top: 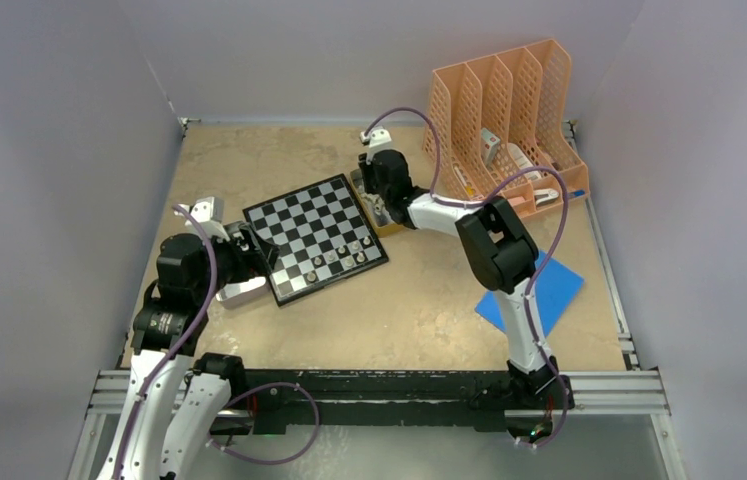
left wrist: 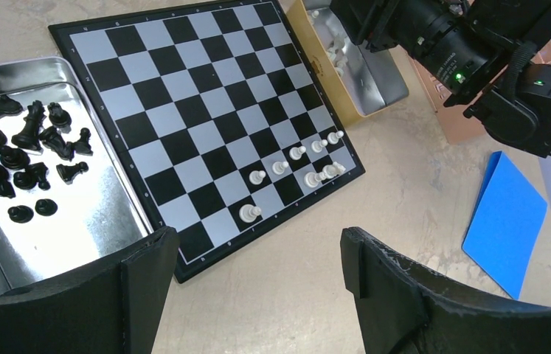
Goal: Set up the chess pieces on the board
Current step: Pick up the chess piece from the storage box.
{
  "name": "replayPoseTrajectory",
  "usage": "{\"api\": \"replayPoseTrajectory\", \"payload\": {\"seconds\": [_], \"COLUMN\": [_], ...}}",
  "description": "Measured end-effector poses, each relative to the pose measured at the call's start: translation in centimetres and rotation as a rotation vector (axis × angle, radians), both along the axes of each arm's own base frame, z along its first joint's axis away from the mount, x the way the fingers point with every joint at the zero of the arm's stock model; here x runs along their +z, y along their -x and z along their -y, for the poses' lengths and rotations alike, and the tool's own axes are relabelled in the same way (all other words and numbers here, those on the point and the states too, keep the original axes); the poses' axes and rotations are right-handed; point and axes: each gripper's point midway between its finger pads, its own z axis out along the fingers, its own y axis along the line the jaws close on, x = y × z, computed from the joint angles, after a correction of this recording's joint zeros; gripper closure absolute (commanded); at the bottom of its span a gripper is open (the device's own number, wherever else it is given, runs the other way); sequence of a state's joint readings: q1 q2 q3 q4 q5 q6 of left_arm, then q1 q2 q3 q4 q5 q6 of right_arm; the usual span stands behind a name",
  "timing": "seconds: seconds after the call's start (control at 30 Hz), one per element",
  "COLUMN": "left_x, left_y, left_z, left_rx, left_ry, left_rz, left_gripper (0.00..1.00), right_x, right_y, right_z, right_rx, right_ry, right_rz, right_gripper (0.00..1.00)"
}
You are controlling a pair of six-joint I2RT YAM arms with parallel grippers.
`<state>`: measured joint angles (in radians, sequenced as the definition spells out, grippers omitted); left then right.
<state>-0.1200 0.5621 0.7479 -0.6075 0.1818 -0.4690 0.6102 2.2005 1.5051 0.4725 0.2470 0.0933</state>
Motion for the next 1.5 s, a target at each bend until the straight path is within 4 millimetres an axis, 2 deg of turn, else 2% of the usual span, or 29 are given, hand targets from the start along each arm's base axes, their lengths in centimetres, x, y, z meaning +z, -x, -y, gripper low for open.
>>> {"api": "replayPoseTrajectory", "payload": {"seconds": [0.4, 0.8, 0.97, 1.2, 1.5], "left_x": [-0.5, -0.4, -0.4, -0.3, -0.2], "left_y": [-0.2, -0.2, -0.2, -0.2, -0.2], "left_z": [0.0, 0.0, 0.0, -0.1, -0.2], "left_rx": [-0.001, 0.000, 0.000, 0.006, 0.012], "left_ry": [-0.003, -0.002, -0.002, -0.004, -0.006], "left_rz": [-0.024, -0.017, -0.018, -0.013, -0.009], "left_gripper": [0.19, 0.19, 0.19, 0.19, 0.19], "right_x": [-2.2, -4.7, -4.8, -4.7, -3.8], "right_y": [-1.8, -2.1, -2.5, -2.6, -2.6], "right_z": [-0.5, -1.1, -1.6, -1.4, -1.1], "right_rx": [0.029, 0.076, 0.092, 0.099, 0.089], "right_ry": [0.015, 0.052, 0.054, 0.082, 0.081], "right_rz": [-0.004, -0.022, -0.013, 0.002, 0.017], "right_gripper": [0.70, 0.72, 0.76, 0.88, 0.93]}}
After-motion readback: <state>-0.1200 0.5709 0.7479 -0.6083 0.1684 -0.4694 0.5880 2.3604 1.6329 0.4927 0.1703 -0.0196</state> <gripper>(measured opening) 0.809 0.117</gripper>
